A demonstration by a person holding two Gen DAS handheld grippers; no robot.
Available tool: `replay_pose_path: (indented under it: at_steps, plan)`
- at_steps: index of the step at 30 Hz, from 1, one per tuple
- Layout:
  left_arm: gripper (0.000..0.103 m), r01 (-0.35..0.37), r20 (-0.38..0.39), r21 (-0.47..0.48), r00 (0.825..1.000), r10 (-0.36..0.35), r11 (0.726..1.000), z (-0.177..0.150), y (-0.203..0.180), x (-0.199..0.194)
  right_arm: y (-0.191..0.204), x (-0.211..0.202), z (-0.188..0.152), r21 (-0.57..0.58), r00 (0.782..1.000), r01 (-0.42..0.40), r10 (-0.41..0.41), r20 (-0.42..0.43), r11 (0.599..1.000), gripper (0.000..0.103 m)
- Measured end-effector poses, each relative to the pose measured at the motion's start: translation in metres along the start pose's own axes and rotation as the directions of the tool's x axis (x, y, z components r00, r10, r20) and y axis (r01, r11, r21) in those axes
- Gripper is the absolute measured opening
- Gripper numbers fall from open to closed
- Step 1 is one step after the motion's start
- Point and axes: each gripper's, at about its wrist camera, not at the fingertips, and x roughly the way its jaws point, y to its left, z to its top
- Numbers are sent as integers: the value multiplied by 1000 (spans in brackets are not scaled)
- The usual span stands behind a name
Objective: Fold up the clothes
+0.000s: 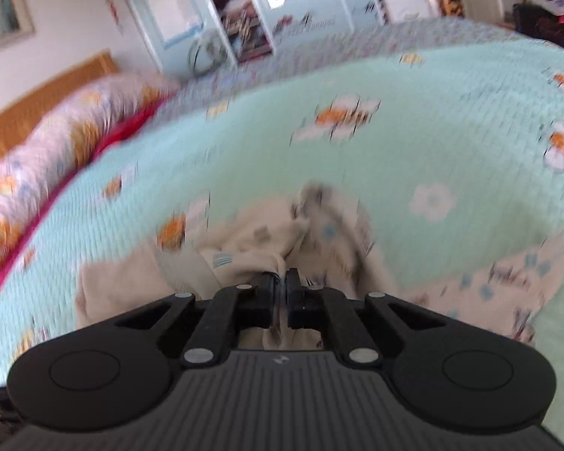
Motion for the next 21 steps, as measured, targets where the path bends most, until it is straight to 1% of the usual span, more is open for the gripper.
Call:
replay_pose_path:
  at_steps: [1, 3, 4, 6, 7, 8, 9, 10, 11, 13, 14, 15, 16, 17, 19, 21]
  plan:
    - [55, 2, 8, 13, 1000, -2, 1000, 4, -2, 3, -5, -2, 4, 7, 1000, -10, 9, 11, 1000, 9]
    - [55, -8, 3, 33, 1000, 8, 999, 12, -4, 9, -7, -3, 1, -22, 1000, 9, -9, 5, 1000, 20]
    - [55, -13, -14, 32, 1000, 14, 999, 16, -4, 12, -5, -3, -3, -43, 1000, 18, -18, -2, 999, 23]
    - [55, -2, -55, 19, 998, 3, 1000, 24, -3, 14, 3, -4, -10, -67, 999, 15, -19, -49, 998, 26]
    - [55, 4, -71, 18, 997, -3, 1000, 27, -3, 14, 7, -6, -11, -68, 997, 10, -15, -73, 998, 30]
    - [55, 1, -72, 28, 997, 1, 1000, 30, -4, 13, 11, -12, -12, -74, 998, 4, -9, -67, 997, 34]
    - [55, -6, -66, 43, 998, 9, 999, 33, -5, 12, 16, -19, -12, -80, 999, -4, -1, -53, 997, 45]
    - [55, -13, -60, 58, 998, 17, 998, 36, -6, 11, 20, -24, -13, -89, 999, -7, 3, -40, 996, 59]
    - [55, -21, -44, 74, 999, 24, 997, 38, -7, 9, 23, -27, -16, -95, 999, -7, 4, -34, 995, 62]
    - [55, -33, 8, 90, 999, 32, 995, 34, -8, 3, 28, -33, -23, -104, 1000, -20, 18, -18, 994, 62]
    - [55, -33, 33, 83, 999, 30, 996, 29, -7, -2, 31, -37, -29, -115, 1000, -18, 19, 5, 993, 62]
    - [55, -34, 37, 56, 999, 32, 998, 23, -5, -8, 34, -41, -36, -127, 999, -13, 17, 29, 992, 62]
    - [55, -38, 27, 20, 999, 37, 999, 18, -3, -16, 39, -42, -42, -142, 1000, 3, 0, 25, 990, 62]
    - [55, -23, 25, -3, 999, 23, 1000, 13, -1, -23, 44, -43, -48, -158, 1000, 22, -20, 16, 987, 62]
    - [55, 8, 52, 8, 999, -8, 1000, 6, 0, -39, 55, -32, -57, -211, 998, 30, -39, -42, 977, 62]
    - [55, -18, 65, 17, 998, 17, 1000, 3, -1, -52, 56, -6, -62, -212, 996, 41, -58, -72, 976, 61]
